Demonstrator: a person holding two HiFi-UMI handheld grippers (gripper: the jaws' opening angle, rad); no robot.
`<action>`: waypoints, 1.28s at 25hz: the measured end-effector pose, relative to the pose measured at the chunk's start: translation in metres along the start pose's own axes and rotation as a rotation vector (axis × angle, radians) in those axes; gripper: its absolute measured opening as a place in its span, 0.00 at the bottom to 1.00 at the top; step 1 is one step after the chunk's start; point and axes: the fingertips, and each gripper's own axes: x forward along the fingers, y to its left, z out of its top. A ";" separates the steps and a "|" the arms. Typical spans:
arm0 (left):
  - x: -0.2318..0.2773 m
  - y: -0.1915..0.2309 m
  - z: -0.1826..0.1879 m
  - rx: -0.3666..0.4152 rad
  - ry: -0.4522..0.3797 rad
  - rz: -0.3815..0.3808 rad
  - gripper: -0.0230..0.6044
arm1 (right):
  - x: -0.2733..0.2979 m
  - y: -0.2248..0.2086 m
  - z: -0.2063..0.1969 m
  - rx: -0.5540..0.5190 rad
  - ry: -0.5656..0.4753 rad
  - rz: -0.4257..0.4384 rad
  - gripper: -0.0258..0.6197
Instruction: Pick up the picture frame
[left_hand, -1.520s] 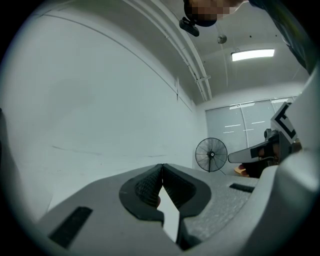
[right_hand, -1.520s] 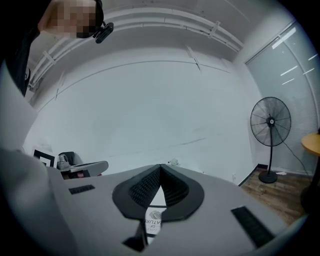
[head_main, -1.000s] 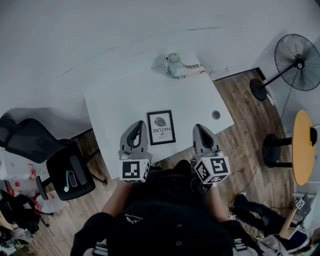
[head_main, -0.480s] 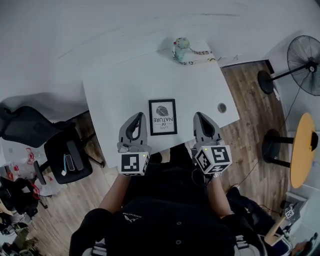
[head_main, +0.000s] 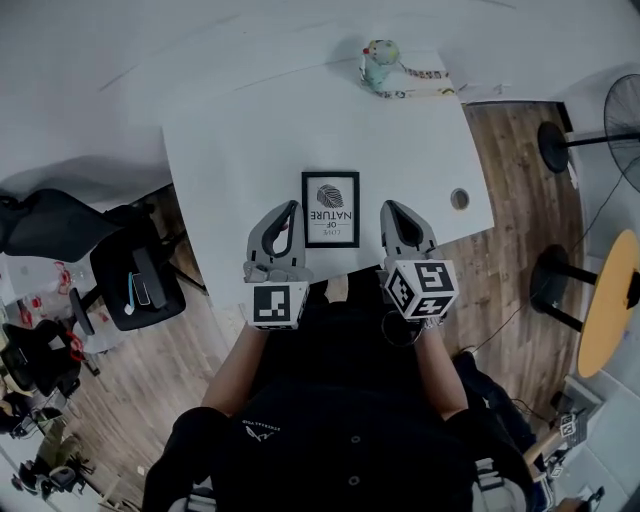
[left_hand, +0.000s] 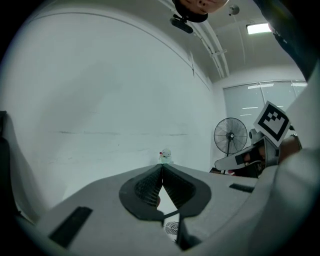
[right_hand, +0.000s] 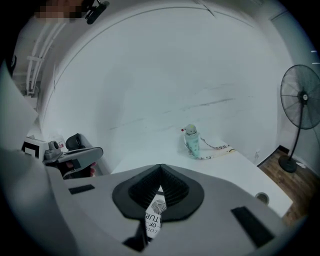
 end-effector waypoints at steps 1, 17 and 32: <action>0.003 0.000 -0.004 -0.002 0.012 0.003 0.05 | 0.005 -0.002 -0.005 0.006 0.015 0.003 0.04; 0.036 -0.002 -0.121 -0.116 0.328 -0.041 0.05 | 0.074 -0.015 -0.103 0.024 0.277 0.008 0.04; 0.044 -0.003 -0.209 -0.145 0.568 -0.049 0.08 | 0.095 -0.020 -0.187 0.068 0.514 -0.006 0.16</action>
